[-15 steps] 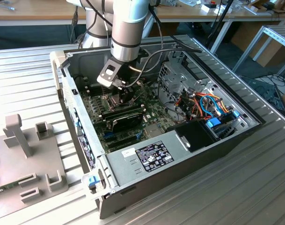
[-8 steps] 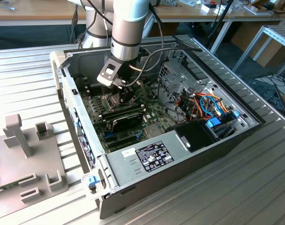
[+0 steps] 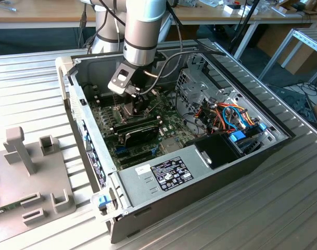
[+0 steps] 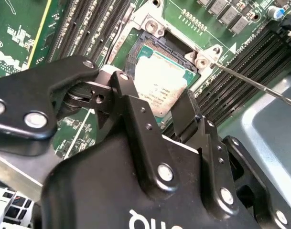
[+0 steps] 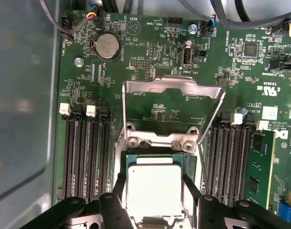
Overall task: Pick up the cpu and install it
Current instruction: 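Place the cpu into insertion slot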
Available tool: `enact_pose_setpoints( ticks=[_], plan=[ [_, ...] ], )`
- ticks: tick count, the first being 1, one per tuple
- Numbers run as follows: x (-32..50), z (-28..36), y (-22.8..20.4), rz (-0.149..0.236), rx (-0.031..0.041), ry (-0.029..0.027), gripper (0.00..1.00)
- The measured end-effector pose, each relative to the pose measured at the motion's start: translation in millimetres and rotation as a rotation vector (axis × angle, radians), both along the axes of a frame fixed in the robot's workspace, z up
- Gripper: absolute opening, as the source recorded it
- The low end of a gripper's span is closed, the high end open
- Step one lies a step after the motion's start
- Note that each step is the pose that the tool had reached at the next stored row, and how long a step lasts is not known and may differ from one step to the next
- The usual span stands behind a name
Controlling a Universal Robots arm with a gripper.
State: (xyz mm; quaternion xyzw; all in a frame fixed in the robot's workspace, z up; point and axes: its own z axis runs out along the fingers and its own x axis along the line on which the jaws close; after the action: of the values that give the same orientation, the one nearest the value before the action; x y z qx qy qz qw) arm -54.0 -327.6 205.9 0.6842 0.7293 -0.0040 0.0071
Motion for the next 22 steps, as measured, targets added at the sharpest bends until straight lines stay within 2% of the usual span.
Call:
enact_pose_setpoints(
  ticks=[3, 9, 22],
  plan=[
    [0.1, 2.1, 0.1, 0.000, 0.0003, -0.0002, 0.55],
    [0.0, 2.3, 0.0, -0.082, -0.0001, 0.0001, 0.55],
    [-0.3, -1.5, -0.1, -0.083, -0.0001, 0.0001, 0.55]
  ],
)
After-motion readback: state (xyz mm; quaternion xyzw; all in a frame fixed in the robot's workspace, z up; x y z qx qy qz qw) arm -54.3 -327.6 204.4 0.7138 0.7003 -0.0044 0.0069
